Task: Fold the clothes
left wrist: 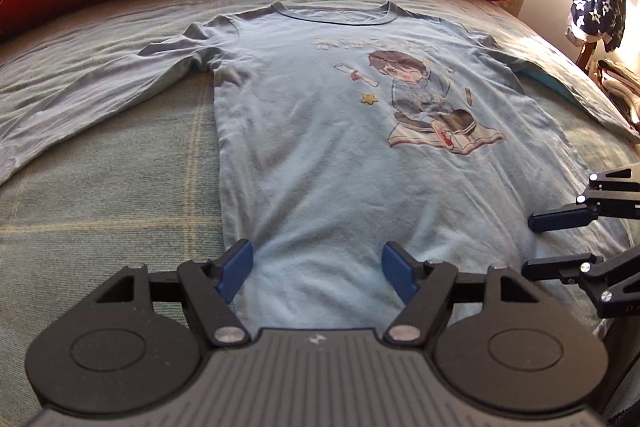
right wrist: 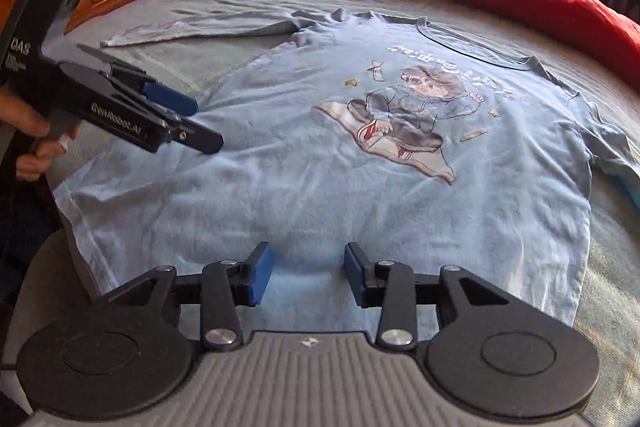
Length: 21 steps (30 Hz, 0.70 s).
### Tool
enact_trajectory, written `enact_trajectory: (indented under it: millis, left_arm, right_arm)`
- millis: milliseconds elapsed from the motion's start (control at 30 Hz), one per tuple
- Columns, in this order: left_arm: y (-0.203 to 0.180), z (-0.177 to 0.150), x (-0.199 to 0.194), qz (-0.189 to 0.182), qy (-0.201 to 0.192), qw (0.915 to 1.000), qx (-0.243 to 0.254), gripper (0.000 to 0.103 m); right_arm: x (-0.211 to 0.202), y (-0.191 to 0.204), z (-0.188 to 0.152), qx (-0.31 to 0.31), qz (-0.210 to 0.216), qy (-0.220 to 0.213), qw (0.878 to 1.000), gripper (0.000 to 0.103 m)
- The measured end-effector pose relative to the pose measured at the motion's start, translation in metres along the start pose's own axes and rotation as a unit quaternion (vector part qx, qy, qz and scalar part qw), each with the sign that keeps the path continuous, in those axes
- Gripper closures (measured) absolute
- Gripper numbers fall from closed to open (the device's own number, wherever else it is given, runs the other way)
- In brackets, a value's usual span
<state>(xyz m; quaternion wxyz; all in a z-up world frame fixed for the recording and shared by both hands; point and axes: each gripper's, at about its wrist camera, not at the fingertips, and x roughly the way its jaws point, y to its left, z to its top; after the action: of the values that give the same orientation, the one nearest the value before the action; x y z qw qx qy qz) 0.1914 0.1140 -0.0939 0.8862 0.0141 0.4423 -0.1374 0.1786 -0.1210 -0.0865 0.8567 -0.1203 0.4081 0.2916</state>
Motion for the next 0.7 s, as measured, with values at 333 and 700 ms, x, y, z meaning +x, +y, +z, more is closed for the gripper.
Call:
enact_trajectory:
  millis: [333,700]
  left_arm:
    - [-0.003,0.007,-0.020,0.026,0.001,0.9996,0.008,0.030]
    - [-0.005,0.022,-0.052,0.059,0.005,0.9982,-0.011,0.026]
  right_arm:
    - [-0.068,0.009,-0.056,-0.016,-0.007,0.036,0.999,0.047]
    - [0.039,0.054,0.053,-0.034,0.019,-0.035,0.999,0.043]
